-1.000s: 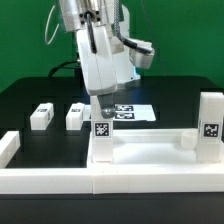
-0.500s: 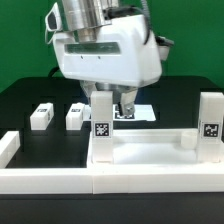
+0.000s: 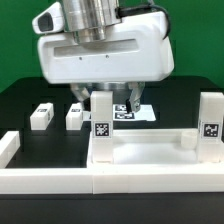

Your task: Assemble desk

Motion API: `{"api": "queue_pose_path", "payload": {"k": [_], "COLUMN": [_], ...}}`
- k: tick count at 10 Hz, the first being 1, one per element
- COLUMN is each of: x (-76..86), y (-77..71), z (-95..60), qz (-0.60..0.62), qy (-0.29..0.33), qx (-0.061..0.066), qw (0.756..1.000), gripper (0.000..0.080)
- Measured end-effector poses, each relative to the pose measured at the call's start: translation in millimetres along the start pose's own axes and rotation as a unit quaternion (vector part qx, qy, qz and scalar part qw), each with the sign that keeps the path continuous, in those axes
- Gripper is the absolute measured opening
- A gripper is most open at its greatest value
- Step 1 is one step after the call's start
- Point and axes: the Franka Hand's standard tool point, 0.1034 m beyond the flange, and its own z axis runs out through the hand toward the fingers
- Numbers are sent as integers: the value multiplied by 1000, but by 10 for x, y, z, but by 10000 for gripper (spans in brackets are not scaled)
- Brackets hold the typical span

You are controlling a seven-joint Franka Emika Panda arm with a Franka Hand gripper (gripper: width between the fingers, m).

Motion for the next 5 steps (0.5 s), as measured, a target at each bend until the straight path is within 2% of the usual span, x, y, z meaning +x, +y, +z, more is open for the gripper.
{"api": "queue_pose_path", "payload": {"k": [3,5], "x": [-1,1], "y": [-18,47], "z": [13,17], "qz": [18,98], "qy": [2,1], "qx": [1,-3], "qw": [1000,995], "gripper": [638,299]}}
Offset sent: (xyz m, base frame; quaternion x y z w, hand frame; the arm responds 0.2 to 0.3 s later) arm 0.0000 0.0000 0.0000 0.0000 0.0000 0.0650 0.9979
